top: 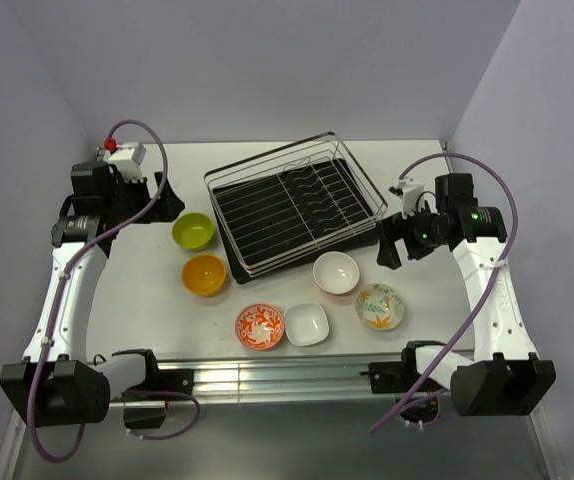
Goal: Load the bowls into the dish rack
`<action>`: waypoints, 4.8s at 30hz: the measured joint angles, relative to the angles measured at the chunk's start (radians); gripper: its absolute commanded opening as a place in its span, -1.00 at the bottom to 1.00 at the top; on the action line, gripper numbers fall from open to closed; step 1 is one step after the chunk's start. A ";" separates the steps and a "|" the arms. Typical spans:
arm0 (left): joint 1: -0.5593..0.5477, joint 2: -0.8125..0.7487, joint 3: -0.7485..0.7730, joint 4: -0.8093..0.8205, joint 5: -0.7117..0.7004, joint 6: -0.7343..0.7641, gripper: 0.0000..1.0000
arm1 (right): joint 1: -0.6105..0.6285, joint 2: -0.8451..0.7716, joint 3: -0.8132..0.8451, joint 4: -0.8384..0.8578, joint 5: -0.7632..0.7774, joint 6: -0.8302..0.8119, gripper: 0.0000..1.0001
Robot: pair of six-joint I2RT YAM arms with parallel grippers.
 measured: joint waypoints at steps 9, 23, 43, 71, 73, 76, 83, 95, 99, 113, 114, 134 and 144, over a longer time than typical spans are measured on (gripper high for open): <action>0.000 0.000 0.000 -0.003 0.060 0.048 0.99 | -0.002 0.050 -0.178 -0.024 0.105 -0.138 0.91; 0.000 -0.014 0.003 0.002 0.194 0.139 0.99 | -0.004 0.167 -0.354 0.090 0.174 -0.219 0.58; 0.000 -0.027 0.003 0.063 0.212 0.135 0.98 | -0.004 0.378 -0.379 0.193 0.130 -0.247 -0.45; -0.206 -0.009 0.199 0.143 0.272 0.002 0.89 | 0.097 0.027 0.249 0.108 0.027 0.142 -1.00; -0.294 0.016 0.214 0.144 0.262 -0.014 0.88 | 0.158 0.042 0.290 0.135 0.052 0.221 -1.00; -0.383 0.077 0.269 0.147 0.234 -0.039 0.87 | 0.240 0.106 0.348 0.175 0.094 0.314 -1.00; -0.499 0.185 0.314 0.179 0.175 -0.082 0.84 | 0.337 0.243 0.377 0.255 0.265 0.444 -1.00; -0.620 0.342 0.357 0.223 0.076 -0.164 0.69 | 0.507 0.295 0.410 0.303 0.466 0.564 -1.00; -0.622 0.373 0.359 0.233 0.056 -0.198 0.48 | 0.532 0.295 0.416 0.314 0.484 0.575 -1.00; -0.640 0.420 0.354 0.261 -0.018 -0.255 -0.99 | 0.579 0.319 0.418 0.341 0.459 0.596 0.42; -0.640 0.420 0.350 0.261 -0.020 -0.259 -1.00 | 0.579 0.320 0.422 0.342 0.454 0.591 0.53; -0.500 0.366 0.071 0.767 0.392 -0.639 -0.99 | 0.361 0.233 0.445 0.410 -0.207 0.632 1.00; -0.490 0.363 0.022 1.085 0.447 -0.895 -0.99 | 0.343 0.264 0.401 0.548 -0.439 0.808 1.00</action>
